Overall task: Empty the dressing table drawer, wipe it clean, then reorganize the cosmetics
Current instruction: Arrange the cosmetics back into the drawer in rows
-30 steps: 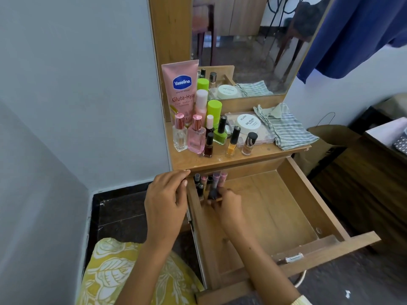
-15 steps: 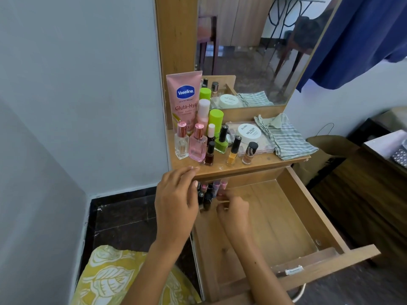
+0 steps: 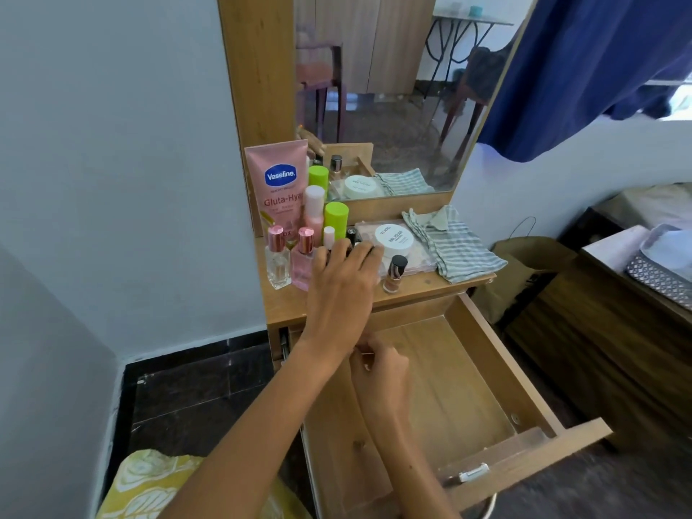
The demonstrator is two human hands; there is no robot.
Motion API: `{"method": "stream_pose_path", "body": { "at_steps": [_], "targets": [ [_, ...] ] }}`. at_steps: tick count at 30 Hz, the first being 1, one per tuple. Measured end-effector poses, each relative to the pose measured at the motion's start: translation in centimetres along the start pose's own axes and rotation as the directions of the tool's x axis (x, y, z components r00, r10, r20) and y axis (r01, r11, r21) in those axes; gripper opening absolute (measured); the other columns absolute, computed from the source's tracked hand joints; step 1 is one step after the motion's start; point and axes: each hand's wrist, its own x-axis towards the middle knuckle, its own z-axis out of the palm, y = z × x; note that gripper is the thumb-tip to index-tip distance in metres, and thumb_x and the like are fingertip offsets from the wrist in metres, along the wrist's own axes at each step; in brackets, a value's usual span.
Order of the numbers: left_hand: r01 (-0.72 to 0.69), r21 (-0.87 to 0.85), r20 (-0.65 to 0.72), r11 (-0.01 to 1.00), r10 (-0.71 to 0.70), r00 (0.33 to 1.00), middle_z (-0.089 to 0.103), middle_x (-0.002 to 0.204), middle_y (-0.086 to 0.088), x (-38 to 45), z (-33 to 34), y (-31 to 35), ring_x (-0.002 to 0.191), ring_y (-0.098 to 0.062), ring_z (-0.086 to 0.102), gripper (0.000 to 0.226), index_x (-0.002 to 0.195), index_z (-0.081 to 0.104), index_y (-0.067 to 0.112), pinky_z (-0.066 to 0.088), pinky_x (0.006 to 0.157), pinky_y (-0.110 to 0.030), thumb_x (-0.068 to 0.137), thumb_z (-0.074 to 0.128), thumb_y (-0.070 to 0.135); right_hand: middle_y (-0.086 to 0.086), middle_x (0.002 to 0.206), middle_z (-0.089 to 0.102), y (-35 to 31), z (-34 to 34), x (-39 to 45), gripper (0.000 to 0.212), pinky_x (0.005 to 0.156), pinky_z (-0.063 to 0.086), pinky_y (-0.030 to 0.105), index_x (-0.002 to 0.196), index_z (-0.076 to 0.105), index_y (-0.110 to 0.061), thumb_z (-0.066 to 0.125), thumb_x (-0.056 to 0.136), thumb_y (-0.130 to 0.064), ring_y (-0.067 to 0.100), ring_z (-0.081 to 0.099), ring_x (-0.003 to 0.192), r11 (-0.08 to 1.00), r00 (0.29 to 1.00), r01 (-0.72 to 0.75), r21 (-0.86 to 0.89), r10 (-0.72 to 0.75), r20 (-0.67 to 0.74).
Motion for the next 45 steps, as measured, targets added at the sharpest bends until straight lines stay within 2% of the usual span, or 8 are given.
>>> {"method": "stream_pose_path", "body": {
  "at_steps": [4, 9, 12, 15, 20, 26, 32, 45],
  "targets": [
    [0.014, -0.137, -0.108, 0.990, -0.029, 0.994, 0.069, 0.088, 0.000, -0.2, -0.6, -0.3, 0.087, -0.022, 0.059, 0.016, 0.095, 0.069, 0.012, 0.033, 0.078, -0.031, 0.079, 0.073, 0.013, -0.020, 0.083, 0.064, -0.6, -0.3, -0.3, 0.020, 0.065, 0.052, 0.019, 0.092, 0.063, -0.032, 0.064, 0.086, -0.013, -0.001, 0.062, 0.077, 0.993, 0.995, 0.048, 0.104, -0.039, -0.095],
    [-0.005, -0.234, -0.167, 0.972, -0.035, 0.985, 0.068, 0.087, 0.003, -3.3, -2.0, -0.4, 0.090, -0.020, 0.059, 0.010, 0.091, 0.069, 0.014, 0.037, 0.082, -0.033, 0.083, 0.067, 0.020, -0.005, 0.118, 0.053, -1.0, -0.8, -0.3, 0.051, 0.079, 0.053, 0.029, 0.129, 0.047, -0.017, 0.068, 0.084, -0.026, 0.011, 0.056, 0.104, 0.982, 0.965, 0.164, 0.098, -0.139, -0.223],
    [-0.015, -0.265, -0.153, 0.964, -0.026, 0.988, 0.067, 0.089, 0.002, -5.3, -2.6, 0.2, 0.091, -0.018, 0.056, 0.010, 0.091, 0.069, 0.013, 0.036, 0.086, -0.034, 0.083, 0.070, 0.018, -0.007, 0.113, 0.058, -1.4, -0.8, -0.6, 0.041, 0.079, 0.049, 0.023, 0.121, 0.055, -0.016, 0.052, 0.085, -0.037, 0.009, 0.055, 0.101, 0.961, 0.938, 0.272, 0.052, -0.253, -0.238],
    [0.003, -0.325, -0.104, 0.946, -0.039, 0.994, 0.068, 0.090, 0.003, -6.7, -2.8, 0.6, 0.092, -0.015, 0.058, 0.014, 0.093, 0.070, 0.013, 0.035, 0.087, -0.029, 0.081, 0.073, 0.018, -0.008, 0.094, 0.065, -1.1, -0.8, -0.8, 0.022, 0.070, 0.051, 0.026, 0.103, 0.064, -0.017, 0.052, 0.088, -0.026, 0.010, 0.060, 0.088, 0.954, 0.939, 0.299, 0.038, -0.287, -0.187],
    [0.254, -0.307, 0.089, 0.917, -0.238, 0.967, 0.068, 0.098, 0.008, -9.6, -2.3, -0.8, 0.092, -0.011, 0.058, 0.032, 0.112, 0.068, 0.019, 0.034, 0.081, -0.024, 0.080, 0.073, 0.022, -0.022, 0.081, 0.061, 0.1, -0.8, -0.6, 0.014, 0.061, 0.040, 0.002, 0.100, 0.069, -0.020, 0.066, 0.087, -0.017, -0.004, 0.060, 0.078, 0.993, 0.999, 0.040, 0.111, -0.039, -0.013],
    [0.335, -0.140, 0.204, 0.932, -0.304, 0.930, 0.067, 0.095, 0.004, -11.8, -1.9, -1.7, 0.089, -0.017, 0.059, 0.031, 0.101, 0.072, 0.018, 0.043, 0.072, -0.031, 0.070, 0.080, 0.017, -0.002, 0.079, 0.058, 0.6, 0.2, -0.1, 0.014, 0.050, 0.033, 0.017, 0.095, 0.056, -0.012, 0.049, 0.097, -0.024, 0.013, 0.054, 0.070, 0.953, 0.940, -0.296, 0.069, 0.278, 0.197],
    [0.338, -0.067, 0.242, 0.939, -0.314, 0.918, 0.065, 0.092, -0.002, -11.2, -1.5, -1.7, 0.087, -0.020, 0.057, 0.035, 0.105, 0.072, 0.020, 0.043, 0.069, -0.033, 0.071, 0.078, 0.014, 0.008, 0.112, 0.051, 0.8, 0.7, 0.4, 0.029, 0.079, 0.037, 0.028, 0.113, 0.062, -0.014, 0.049, 0.097, -0.033, 0.026, 0.049, 0.106, 0.939, 0.958, -0.171, -0.298, 0.228, 0.171],
    [0.315, 0.006, 0.296, 0.949, -0.302, 0.906, 0.056, 0.093, -0.003, -11.3, -0.5, -1.7, 0.090, -0.020, 0.049, 0.016, 0.096, 0.074, 0.023, 0.040, 0.075, -0.034, 0.080, 0.071, 0.024, 0.004, 0.100, 0.067, 0.1, 0.9, 0.1, 0.023, 0.067, 0.044, 0.029, 0.102, 0.065, -0.018, 0.063, 0.088, -0.036, 0.025, 0.064, 0.092, 0.889, 0.971, -0.151, -0.432, 0.215, 0.101]
  ]
}}
